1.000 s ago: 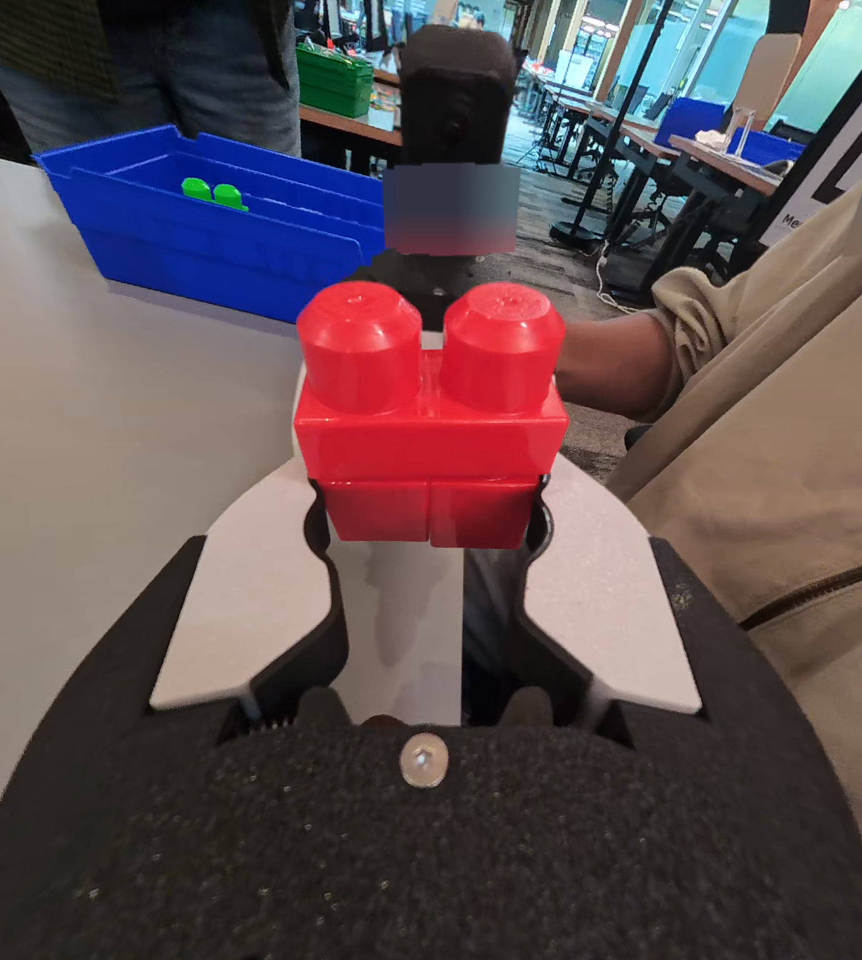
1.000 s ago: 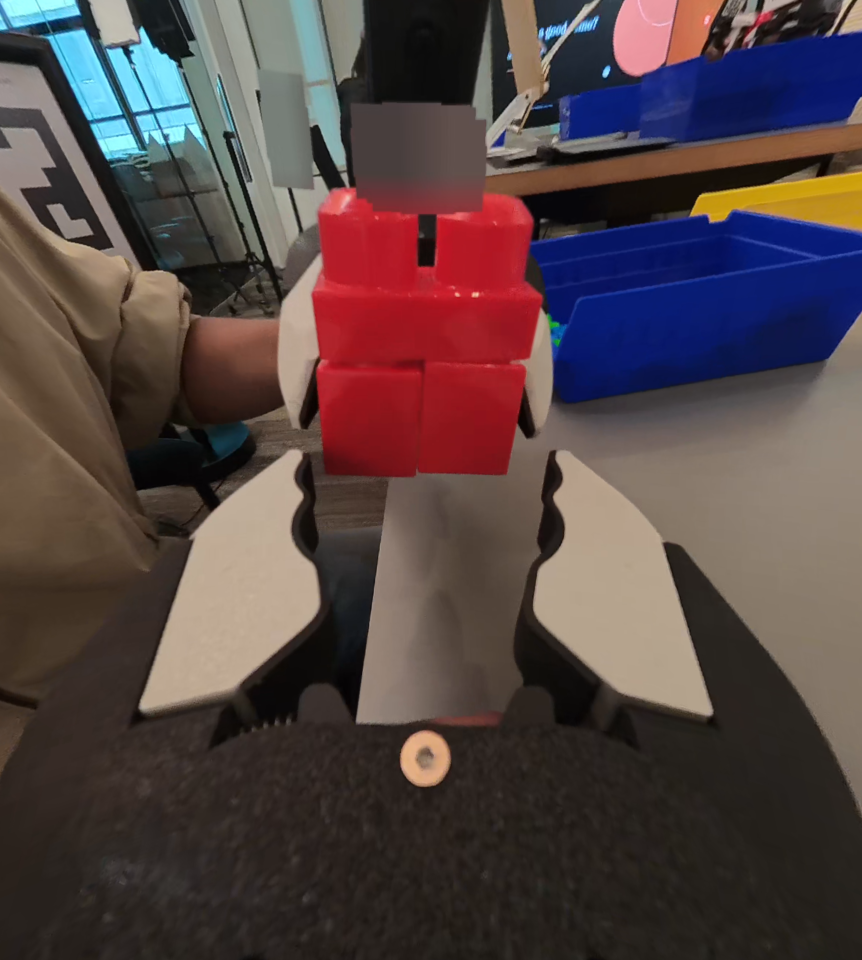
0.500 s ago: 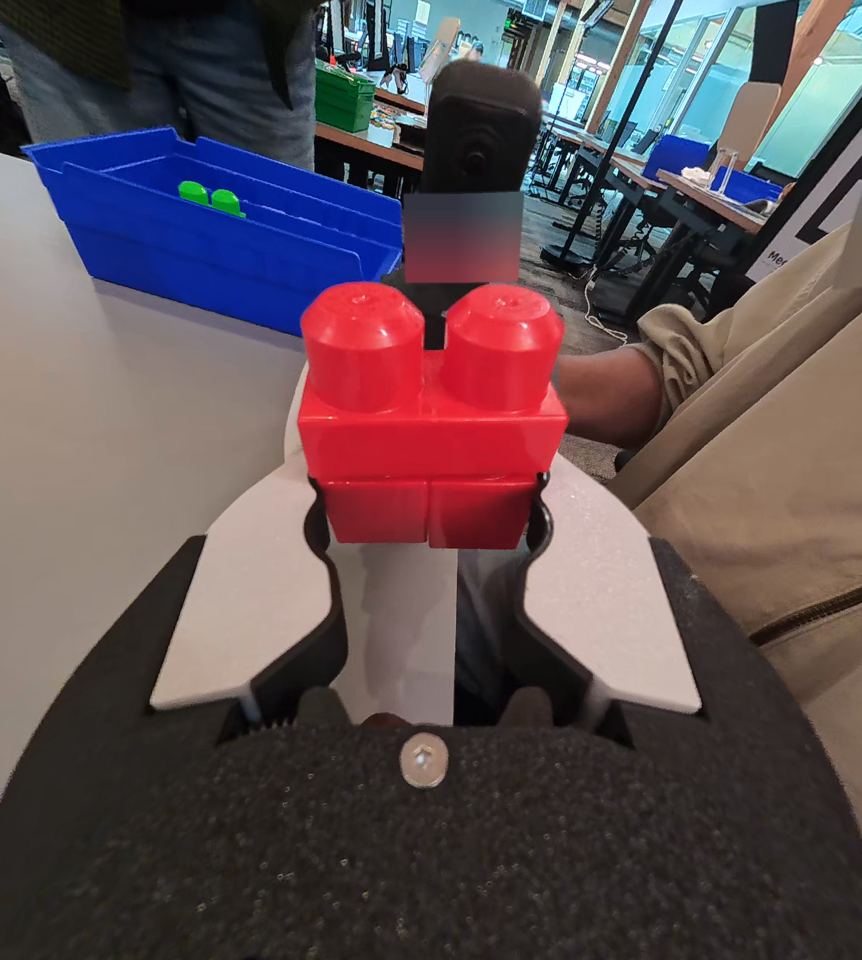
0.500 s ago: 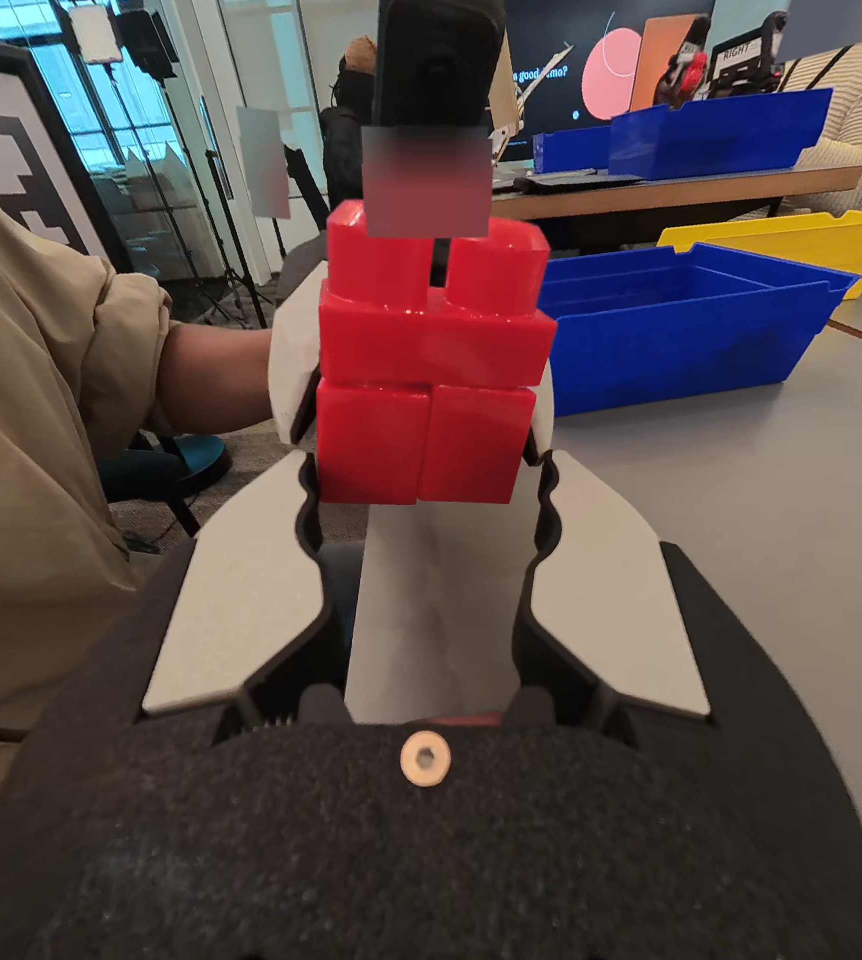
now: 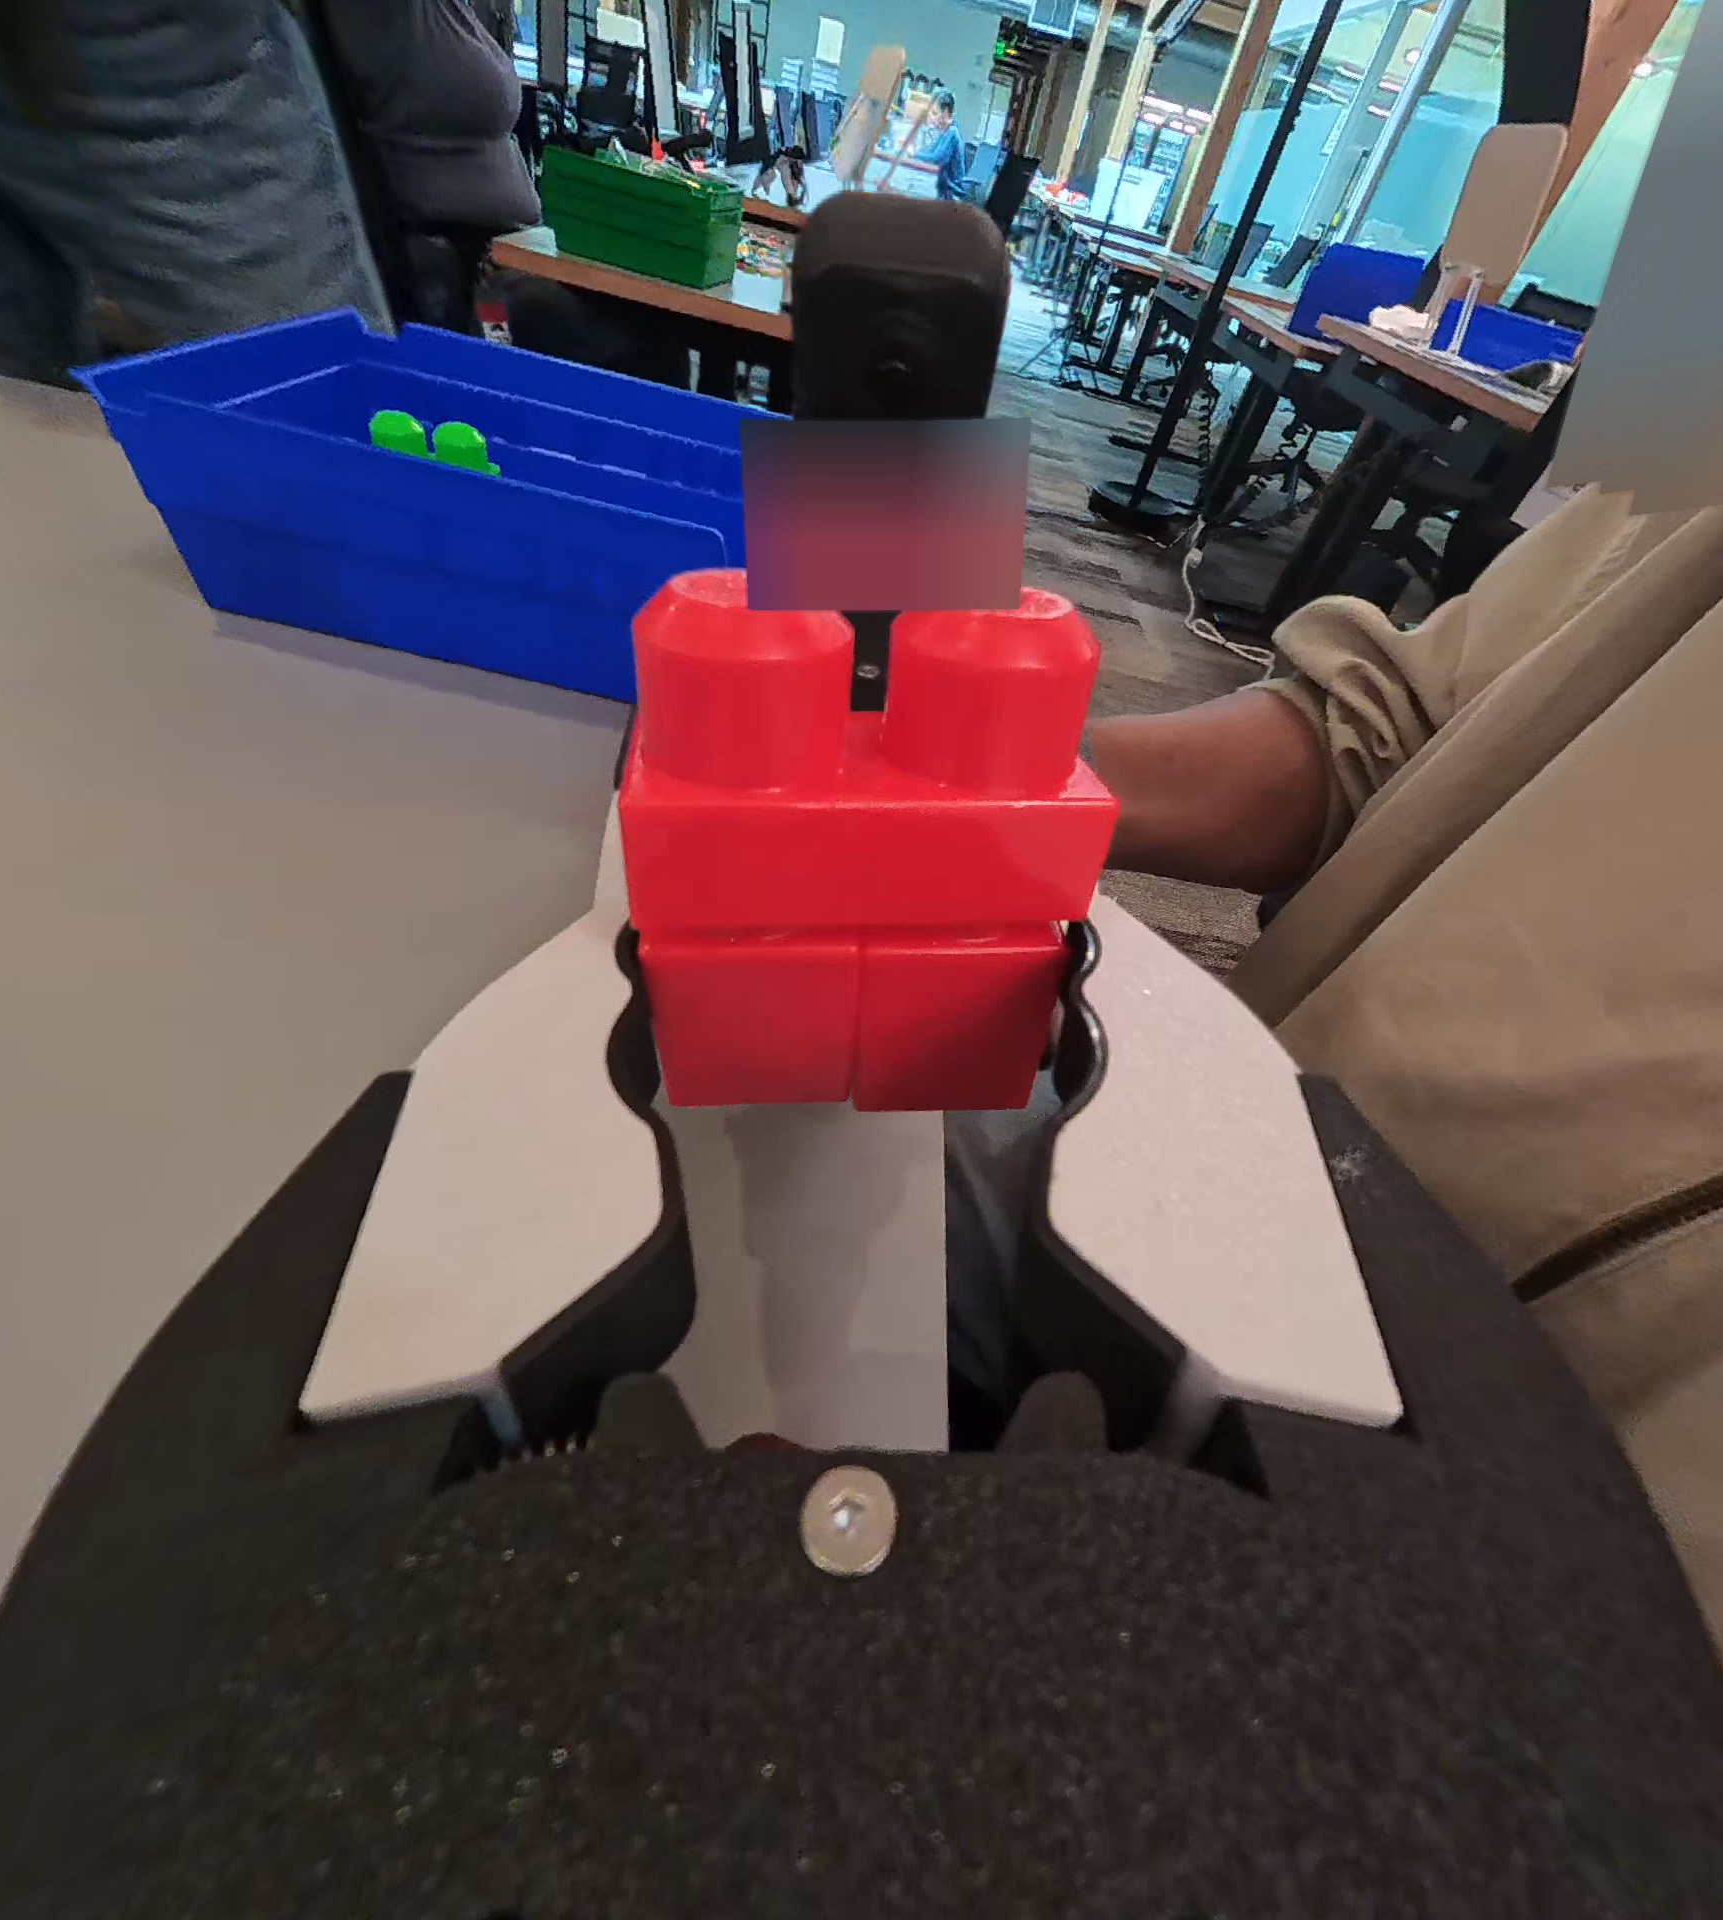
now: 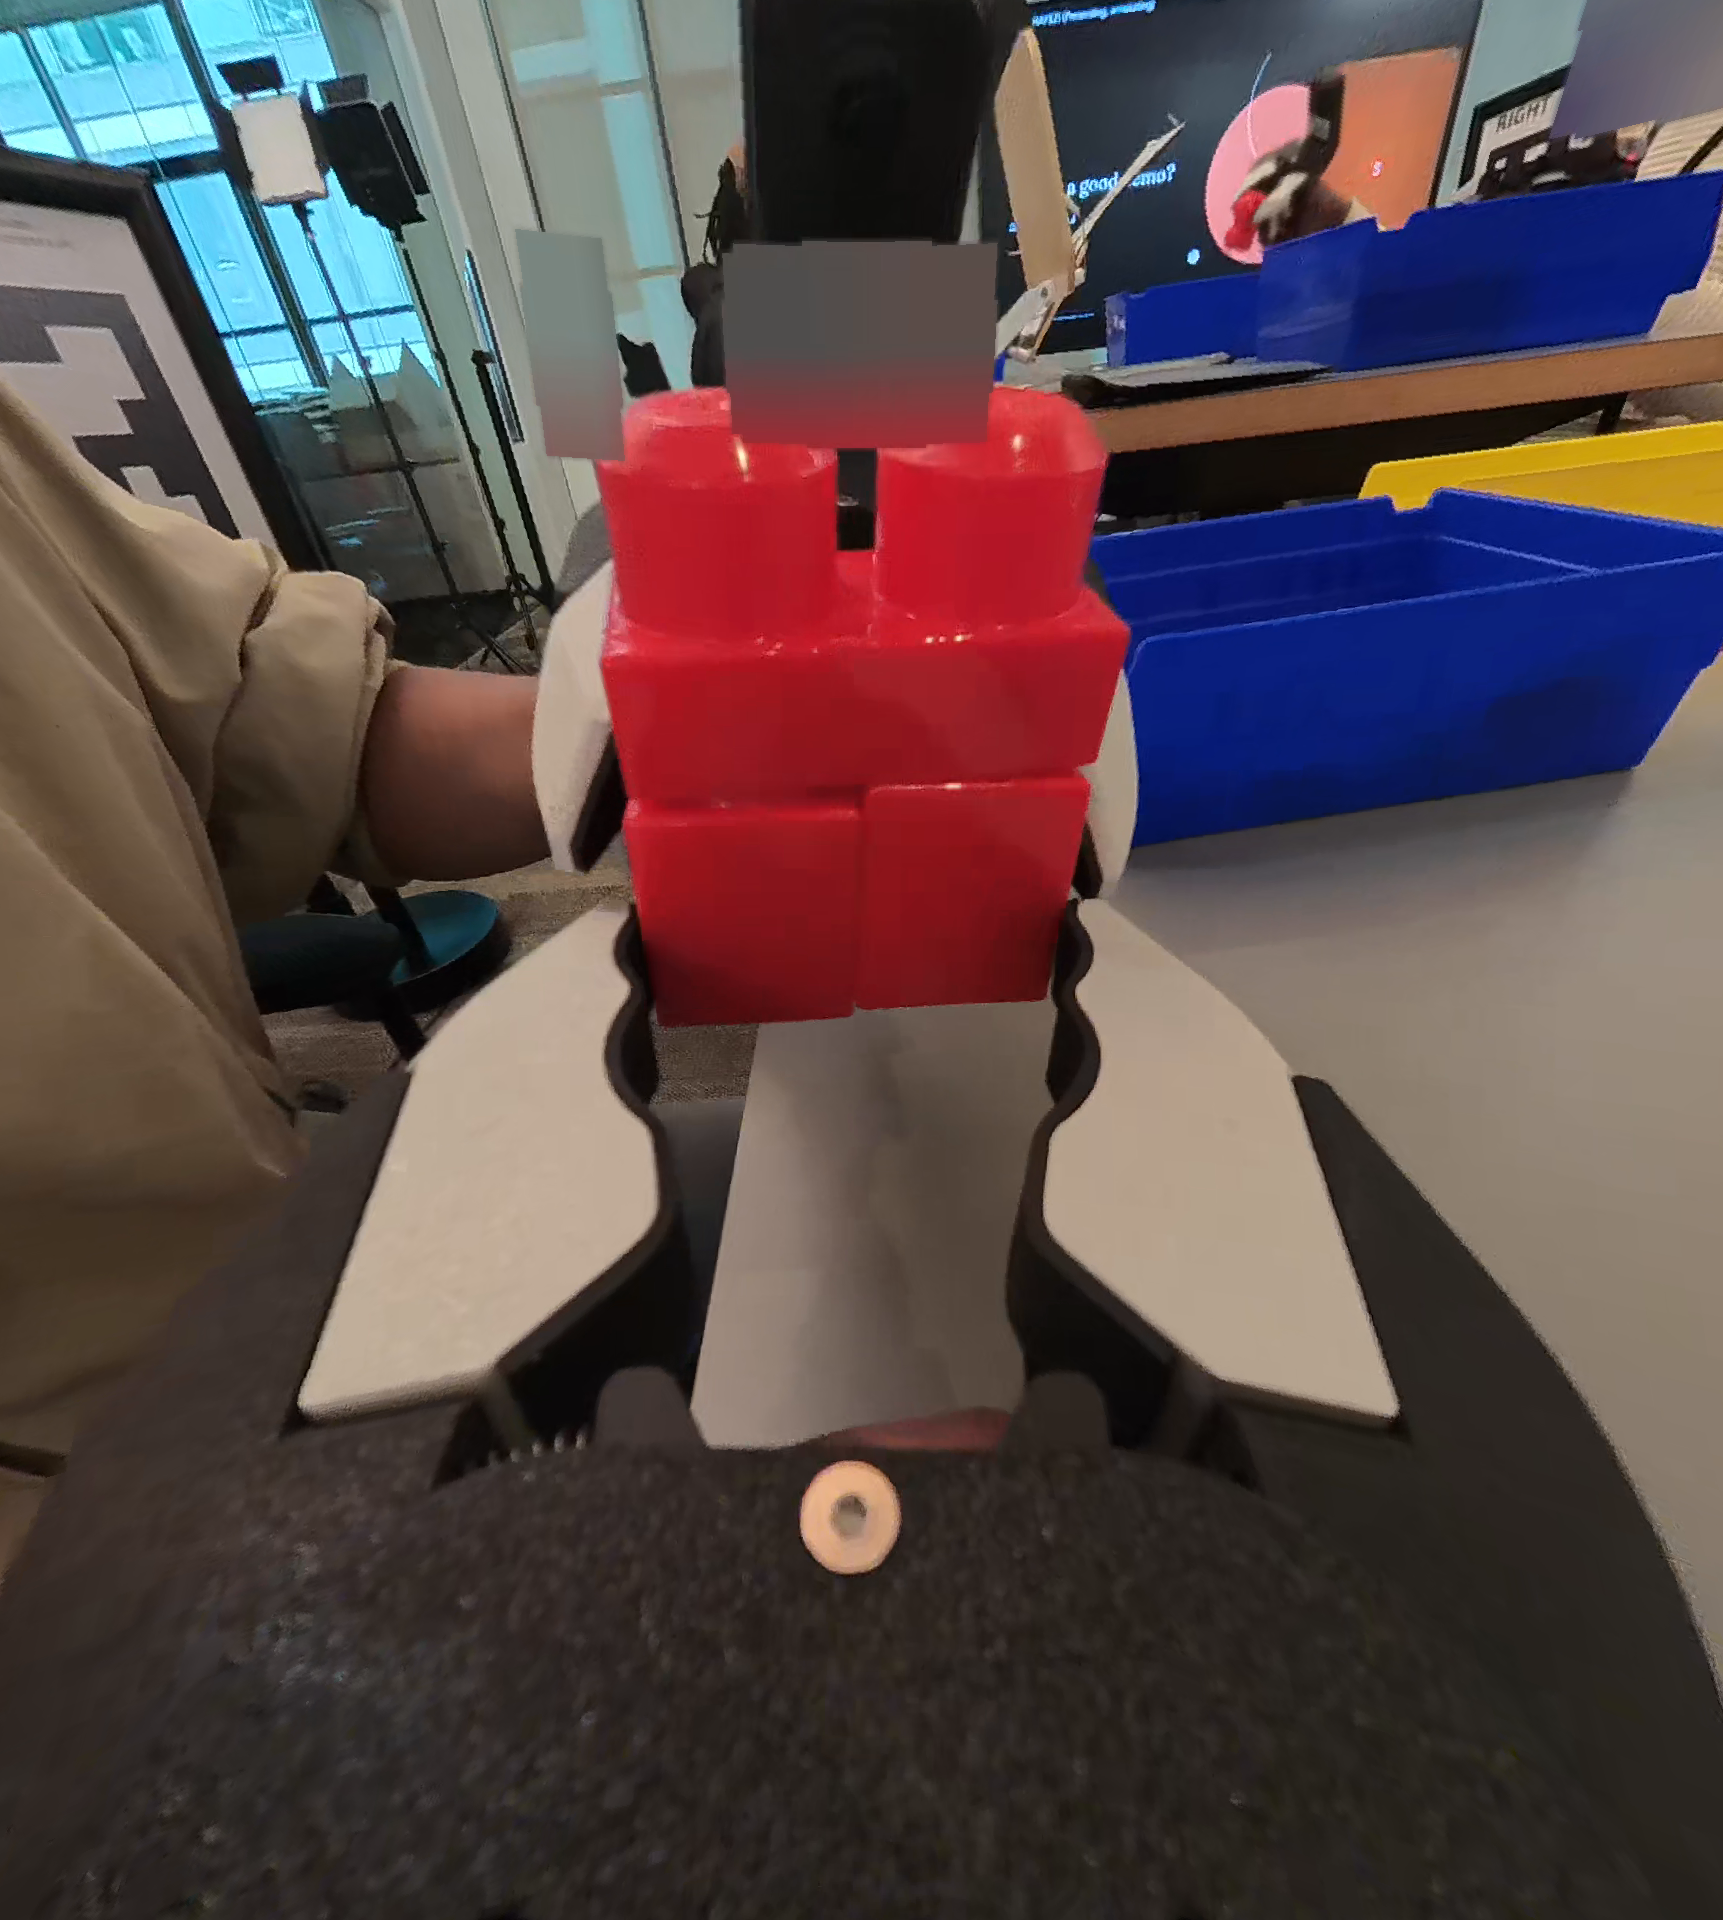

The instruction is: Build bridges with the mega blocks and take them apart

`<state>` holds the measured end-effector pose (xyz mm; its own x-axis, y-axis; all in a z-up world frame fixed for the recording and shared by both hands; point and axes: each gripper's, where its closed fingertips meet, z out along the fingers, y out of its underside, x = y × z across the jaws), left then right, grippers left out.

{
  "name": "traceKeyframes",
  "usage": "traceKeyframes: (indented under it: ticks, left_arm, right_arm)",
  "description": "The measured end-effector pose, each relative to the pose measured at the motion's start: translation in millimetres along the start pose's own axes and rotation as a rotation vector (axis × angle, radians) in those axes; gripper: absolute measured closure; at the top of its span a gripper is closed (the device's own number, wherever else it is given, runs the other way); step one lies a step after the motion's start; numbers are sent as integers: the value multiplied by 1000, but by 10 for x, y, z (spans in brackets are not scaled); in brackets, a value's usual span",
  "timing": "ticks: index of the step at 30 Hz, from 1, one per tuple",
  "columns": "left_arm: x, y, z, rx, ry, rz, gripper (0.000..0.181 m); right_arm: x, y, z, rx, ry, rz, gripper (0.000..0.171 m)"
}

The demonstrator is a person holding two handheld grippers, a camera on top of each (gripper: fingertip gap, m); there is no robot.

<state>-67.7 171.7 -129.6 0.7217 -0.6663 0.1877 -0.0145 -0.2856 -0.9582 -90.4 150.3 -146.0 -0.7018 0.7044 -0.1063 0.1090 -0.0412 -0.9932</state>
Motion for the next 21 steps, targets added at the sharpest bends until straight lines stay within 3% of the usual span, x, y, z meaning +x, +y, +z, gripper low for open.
traceKeyframes:
  ticks: [18, 21]
  left_arm:
    - [-116, -5, -90, -13, -143, 49, 101]
    - [-56, -71, -123, 20, -107, 24, 103]
  right_arm:
    - [53, -18, 11, 3, 17, 13, 98]
    - [67, -33, -1, 17, 22, 13, 98]
